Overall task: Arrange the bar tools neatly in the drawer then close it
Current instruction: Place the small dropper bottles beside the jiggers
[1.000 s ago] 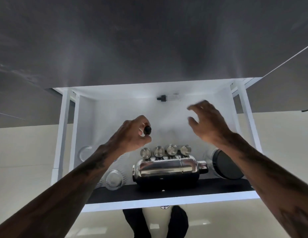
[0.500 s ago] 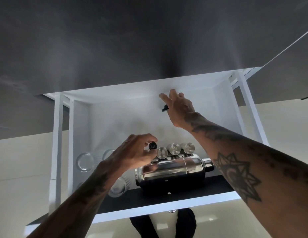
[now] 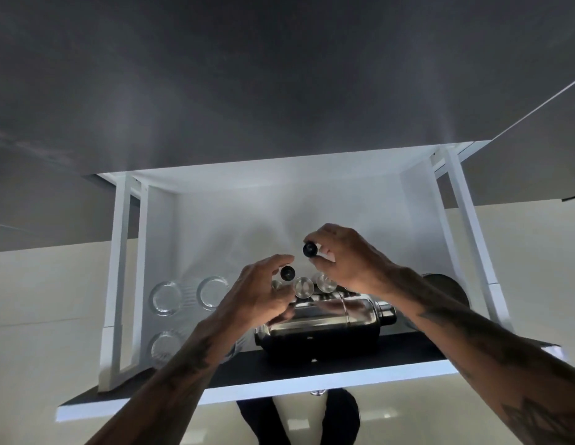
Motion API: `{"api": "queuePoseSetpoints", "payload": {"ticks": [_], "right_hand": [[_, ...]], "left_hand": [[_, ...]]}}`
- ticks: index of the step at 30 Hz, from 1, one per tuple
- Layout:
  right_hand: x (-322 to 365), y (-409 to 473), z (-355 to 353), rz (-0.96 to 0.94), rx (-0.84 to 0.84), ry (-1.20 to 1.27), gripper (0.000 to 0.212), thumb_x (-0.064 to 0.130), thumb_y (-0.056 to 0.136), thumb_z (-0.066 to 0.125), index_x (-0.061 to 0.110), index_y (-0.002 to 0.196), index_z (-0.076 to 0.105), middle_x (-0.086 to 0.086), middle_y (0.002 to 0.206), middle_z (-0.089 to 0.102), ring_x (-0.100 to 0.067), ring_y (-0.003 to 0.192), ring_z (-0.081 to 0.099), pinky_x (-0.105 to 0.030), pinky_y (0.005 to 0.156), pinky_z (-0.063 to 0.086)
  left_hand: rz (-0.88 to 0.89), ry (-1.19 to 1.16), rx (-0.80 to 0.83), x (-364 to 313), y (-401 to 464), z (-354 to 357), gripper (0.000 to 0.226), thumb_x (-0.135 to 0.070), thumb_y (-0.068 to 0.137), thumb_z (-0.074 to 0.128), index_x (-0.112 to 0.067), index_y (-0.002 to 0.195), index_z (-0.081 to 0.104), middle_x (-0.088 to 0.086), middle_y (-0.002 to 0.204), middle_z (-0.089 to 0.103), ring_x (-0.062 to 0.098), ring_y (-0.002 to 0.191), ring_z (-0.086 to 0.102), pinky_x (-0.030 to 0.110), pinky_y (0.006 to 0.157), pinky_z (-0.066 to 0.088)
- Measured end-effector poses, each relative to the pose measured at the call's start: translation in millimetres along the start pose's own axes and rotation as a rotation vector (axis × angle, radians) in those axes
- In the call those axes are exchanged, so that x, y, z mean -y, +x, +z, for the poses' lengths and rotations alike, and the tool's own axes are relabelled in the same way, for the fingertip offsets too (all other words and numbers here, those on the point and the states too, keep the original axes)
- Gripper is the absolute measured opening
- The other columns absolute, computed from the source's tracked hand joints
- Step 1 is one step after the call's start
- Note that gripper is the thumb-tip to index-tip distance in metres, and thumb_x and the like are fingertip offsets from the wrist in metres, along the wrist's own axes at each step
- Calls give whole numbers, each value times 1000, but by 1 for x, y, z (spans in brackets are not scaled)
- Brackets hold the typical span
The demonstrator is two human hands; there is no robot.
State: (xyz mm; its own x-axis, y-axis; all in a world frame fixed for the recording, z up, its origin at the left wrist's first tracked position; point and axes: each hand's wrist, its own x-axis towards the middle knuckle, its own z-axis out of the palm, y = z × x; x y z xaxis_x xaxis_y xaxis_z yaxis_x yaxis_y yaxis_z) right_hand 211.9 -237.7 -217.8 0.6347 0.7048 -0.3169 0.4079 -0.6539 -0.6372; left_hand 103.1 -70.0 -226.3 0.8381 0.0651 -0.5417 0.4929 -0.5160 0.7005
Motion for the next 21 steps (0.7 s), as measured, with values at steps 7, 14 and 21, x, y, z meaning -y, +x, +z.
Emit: {"api": "queuePoseSetpoints", "payload": {"ticks": [7, 14, 21], "right_hand": [[12, -13, 12, 39, 150, -101, 34, 22, 91, 55, 13, 124, 56, -2, 113, 57, -14, 88, 59, -18, 71, 45], [13, -21, 10, 61, 170, -105, 54, 32, 89, 57, 14, 138, 45, -2, 128, 53, -17, 98, 59, -21, 81, 48], [18, -26, 6, 75, 164, -107, 66, 32, 86, 63, 12, 144, 37, -6, 139, 48, -21, 114, 58, -20, 90, 44]], "left_hand": [[-11, -27, -38, -4, -1, 5, 57, -19, 88, 61, -21, 143, 45, 0, 106, 68, -9, 59, 67, 6, 49, 47], [58, 110, -71, -4, 0, 10, 58, -38, 88, 61, -24, 142, 44, 1, 139, 57, 8, 91, 69, 12, 75, 46], [70, 183, -93, -5, -10, 9, 67, -42, 88, 60, -22, 147, 36, 2, 142, 54, 19, 113, 61, 34, 94, 51]]}}
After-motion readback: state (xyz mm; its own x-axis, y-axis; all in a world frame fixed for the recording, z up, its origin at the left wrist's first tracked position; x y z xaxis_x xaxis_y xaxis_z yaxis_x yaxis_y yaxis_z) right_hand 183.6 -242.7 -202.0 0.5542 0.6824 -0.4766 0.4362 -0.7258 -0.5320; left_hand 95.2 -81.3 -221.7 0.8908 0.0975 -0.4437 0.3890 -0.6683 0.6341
